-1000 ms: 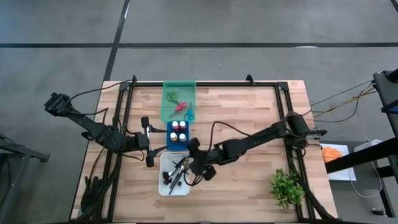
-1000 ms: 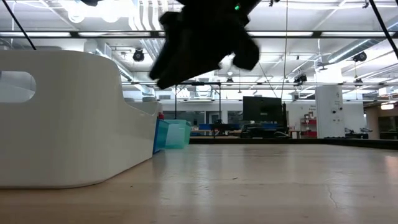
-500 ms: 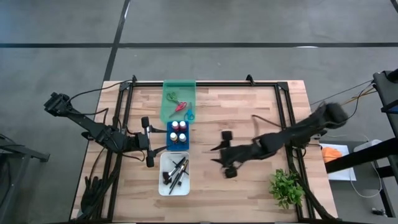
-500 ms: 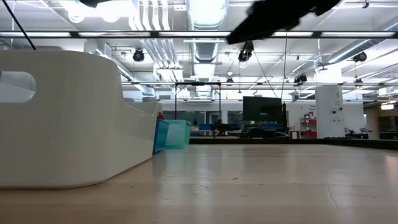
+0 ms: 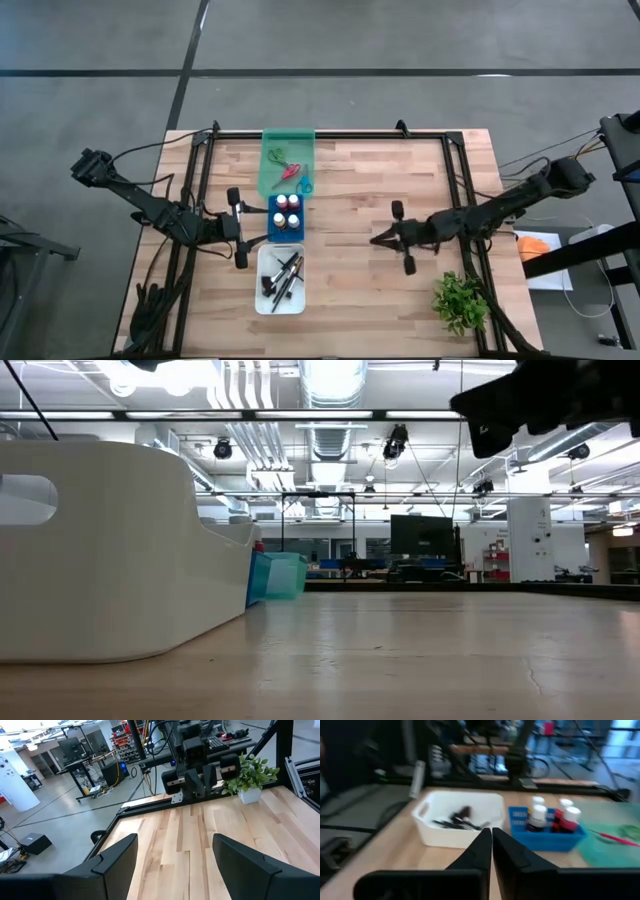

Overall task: Pick & Place Paint Supplies
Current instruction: Return to Home Position

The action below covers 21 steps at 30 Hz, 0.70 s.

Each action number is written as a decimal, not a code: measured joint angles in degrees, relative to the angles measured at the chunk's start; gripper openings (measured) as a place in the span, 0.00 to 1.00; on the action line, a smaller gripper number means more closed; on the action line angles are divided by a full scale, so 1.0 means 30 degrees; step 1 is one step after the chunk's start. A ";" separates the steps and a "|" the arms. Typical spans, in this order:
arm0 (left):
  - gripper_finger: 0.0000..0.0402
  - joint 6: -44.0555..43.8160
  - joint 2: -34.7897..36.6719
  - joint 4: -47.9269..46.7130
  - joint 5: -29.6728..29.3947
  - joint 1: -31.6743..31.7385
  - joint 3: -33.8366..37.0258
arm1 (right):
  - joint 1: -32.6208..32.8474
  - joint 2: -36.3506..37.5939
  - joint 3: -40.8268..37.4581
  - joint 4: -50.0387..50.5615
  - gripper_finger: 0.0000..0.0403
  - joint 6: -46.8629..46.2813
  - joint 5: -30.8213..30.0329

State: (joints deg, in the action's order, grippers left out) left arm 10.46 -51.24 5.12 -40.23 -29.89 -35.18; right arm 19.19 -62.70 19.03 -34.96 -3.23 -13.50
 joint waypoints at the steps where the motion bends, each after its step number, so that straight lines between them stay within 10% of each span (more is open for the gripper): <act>1: 0.66 0.0005 0.0000 -0.0005 0.0000 0.0000 0.0000 | -0.0211 0.0403 -0.0339 -0.0302 0.03 -0.0027 0.0894; 11: 0.66 0.0049 0.0000 0.0142 0.0000 0.0015 0.0000 | -0.3024 0.1772 -0.1534 -0.2456 0.02 0.1322 0.6873; 21: 0.66 0.0291 0.0000 0.0798 -0.0020 0.0029 0.0648 | -0.6775 0.2803 -0.3110 -0.3161 0.02 0.1151 0.8776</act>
State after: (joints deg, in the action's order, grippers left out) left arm 11.34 -51.24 7.51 -40.29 -29.80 -33.23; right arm -1.13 -54.29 9.70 -44.44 0.23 12.83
